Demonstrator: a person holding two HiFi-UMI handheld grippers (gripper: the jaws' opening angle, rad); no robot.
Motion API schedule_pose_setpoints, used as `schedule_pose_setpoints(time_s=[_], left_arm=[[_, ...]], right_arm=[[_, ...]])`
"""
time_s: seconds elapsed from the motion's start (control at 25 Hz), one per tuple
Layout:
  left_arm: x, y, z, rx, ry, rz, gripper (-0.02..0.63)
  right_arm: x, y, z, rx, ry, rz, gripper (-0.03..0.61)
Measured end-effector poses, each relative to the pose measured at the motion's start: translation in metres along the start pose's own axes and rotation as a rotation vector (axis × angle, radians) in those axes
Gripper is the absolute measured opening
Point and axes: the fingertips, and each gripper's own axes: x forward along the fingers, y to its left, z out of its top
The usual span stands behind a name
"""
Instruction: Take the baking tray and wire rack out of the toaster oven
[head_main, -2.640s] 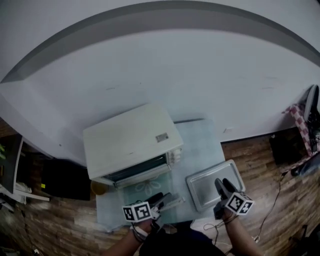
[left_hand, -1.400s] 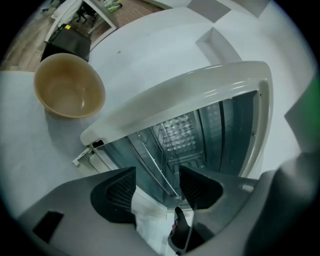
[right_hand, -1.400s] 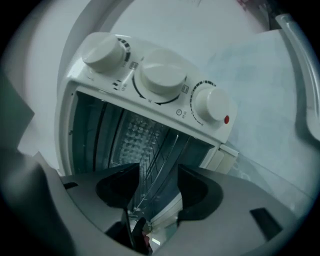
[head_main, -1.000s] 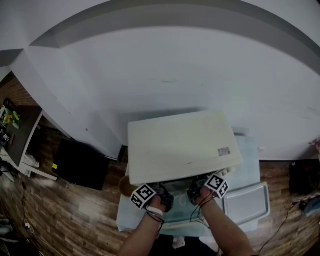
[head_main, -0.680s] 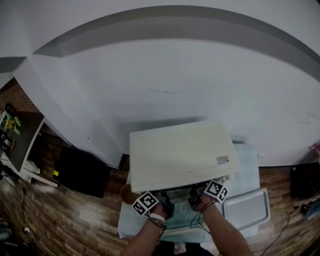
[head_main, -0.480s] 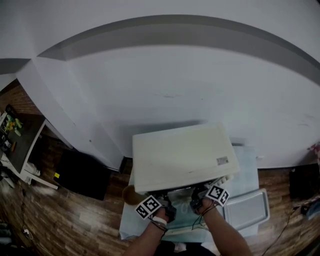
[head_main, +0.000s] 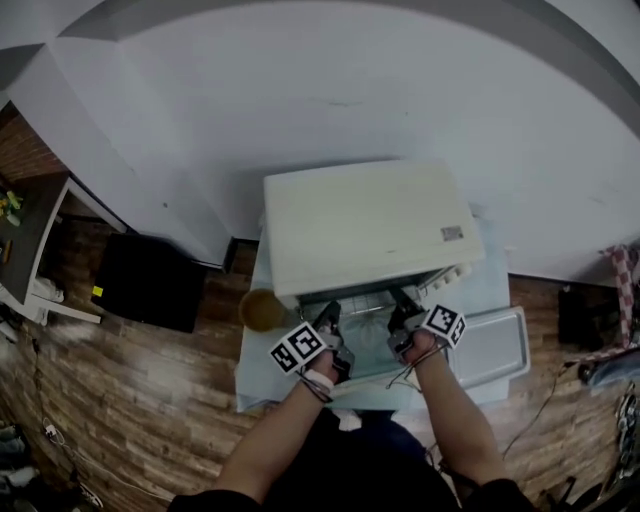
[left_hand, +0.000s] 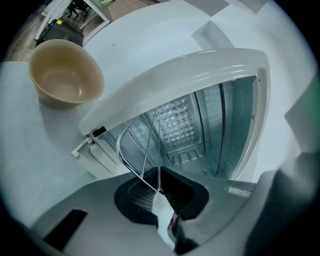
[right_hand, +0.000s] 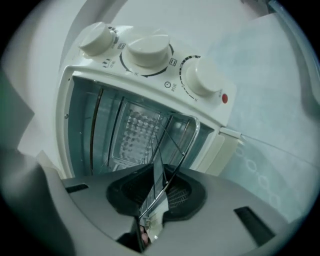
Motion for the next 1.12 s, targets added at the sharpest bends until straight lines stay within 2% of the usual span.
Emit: schedule_pose_setpoints(time_s=[0.16,0.36,0.84,1.12], left_arm=[[-0.006,0.001,-0.008,-0.017,0.015,-0.023,0.014],[-0.015,0.0,-0.018,0.001,0.028,-0.019,0.014],[-0.044,-0.007,-0.045,0.015,-0.035,-0.005,0.014],[-0.059,-0.01,-0.06,0.015,-0.025,-0.011,0.015]], right_arm=[[-0.009,-0.005,-0.004,-0.012,-0.007,-0.008,0.061],[-0.019,-0.008,-0.01,-0.005,0.006,0.007,0.061],[-0.057,-0.011,-0.023,0.004,0.046,0.053,0.051],[-0.074,-0.013,-0.032,-0.008,0.061,0.083,0.048]])
